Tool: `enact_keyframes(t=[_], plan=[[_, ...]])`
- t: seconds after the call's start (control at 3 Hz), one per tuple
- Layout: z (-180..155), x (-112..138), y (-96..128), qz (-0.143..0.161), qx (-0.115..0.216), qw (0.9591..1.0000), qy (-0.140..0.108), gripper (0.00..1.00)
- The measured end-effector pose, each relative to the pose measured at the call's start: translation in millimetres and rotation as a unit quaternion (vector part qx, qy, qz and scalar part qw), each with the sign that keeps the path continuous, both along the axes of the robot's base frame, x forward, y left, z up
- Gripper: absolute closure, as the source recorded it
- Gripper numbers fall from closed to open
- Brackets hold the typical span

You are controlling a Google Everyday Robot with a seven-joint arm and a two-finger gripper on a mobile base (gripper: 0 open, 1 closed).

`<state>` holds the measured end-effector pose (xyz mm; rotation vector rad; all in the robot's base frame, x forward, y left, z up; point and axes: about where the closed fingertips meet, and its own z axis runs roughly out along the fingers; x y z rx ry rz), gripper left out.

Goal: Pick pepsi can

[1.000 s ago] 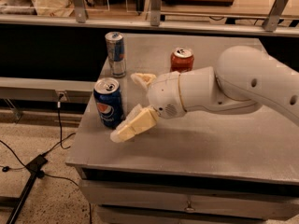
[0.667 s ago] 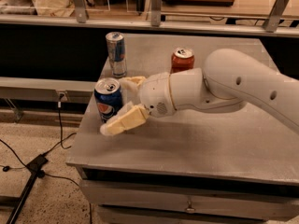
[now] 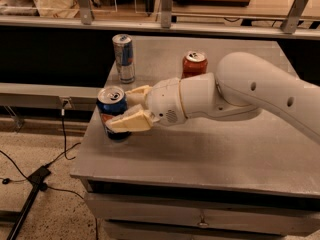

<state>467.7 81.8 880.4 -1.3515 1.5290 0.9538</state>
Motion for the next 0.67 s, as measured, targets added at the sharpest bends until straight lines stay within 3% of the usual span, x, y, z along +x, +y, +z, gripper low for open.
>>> enact_keyframes(t=[0.33,0.67], plan=[[0.9,-1.2,2.0,0.002,0.000,1.0000,-0.001,0.86],[9.4,-2.3,1.4,-0.001,0.006,1.0000,-0.006,1.00]])
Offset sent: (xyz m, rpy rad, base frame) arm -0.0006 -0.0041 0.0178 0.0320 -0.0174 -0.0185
